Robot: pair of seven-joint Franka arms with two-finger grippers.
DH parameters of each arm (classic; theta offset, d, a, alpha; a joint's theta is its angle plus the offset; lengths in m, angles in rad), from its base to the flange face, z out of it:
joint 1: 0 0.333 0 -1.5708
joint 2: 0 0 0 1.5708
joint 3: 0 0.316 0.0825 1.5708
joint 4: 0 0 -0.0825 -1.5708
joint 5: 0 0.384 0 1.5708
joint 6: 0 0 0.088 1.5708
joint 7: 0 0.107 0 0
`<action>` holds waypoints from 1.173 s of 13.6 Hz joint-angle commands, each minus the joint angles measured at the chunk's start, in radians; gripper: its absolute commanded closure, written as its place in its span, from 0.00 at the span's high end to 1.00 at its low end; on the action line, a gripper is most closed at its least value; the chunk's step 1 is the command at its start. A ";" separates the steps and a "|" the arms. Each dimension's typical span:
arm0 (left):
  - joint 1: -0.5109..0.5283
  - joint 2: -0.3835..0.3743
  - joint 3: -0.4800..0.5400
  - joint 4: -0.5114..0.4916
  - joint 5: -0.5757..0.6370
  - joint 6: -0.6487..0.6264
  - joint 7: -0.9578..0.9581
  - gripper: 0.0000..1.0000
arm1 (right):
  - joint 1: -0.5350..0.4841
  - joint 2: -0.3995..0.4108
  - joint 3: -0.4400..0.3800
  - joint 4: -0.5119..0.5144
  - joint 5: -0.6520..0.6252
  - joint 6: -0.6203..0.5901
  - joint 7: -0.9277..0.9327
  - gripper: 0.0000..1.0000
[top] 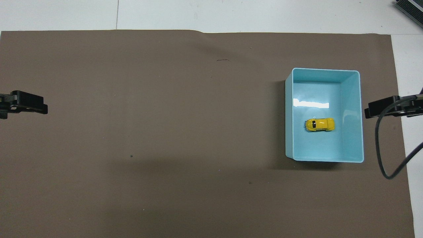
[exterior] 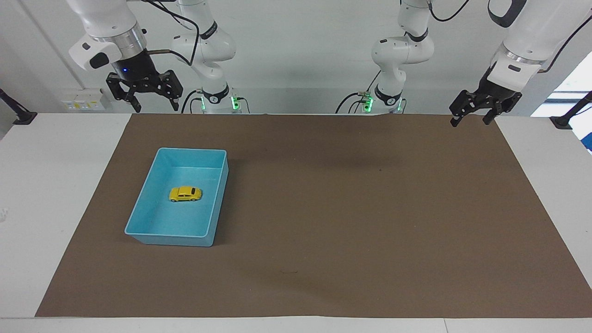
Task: Wind up and store yellow beetle car
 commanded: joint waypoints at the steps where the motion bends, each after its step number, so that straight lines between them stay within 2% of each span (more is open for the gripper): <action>1: 0.008 -0.002 -0.003 0.015 -0.005 -0.023 -0.006 1.00 | -0.005 -0.007 0.004 0.011 0.016 -0.022 0.031 1.00; 11: 0.008 -0.002 -0.003 0.015 -0.005 -0.023 -0.006 1.00 | -0.013 -0.014 0.016 0.011 0.017 -0.025 0.065 1.00; 16: 0.008 -0.002 -0.004 0.015 -0.005 -0.023 -0.006 1.00 | -0.013 -0.017 0.020 0.011 0.017 -0.019 0.149 1.00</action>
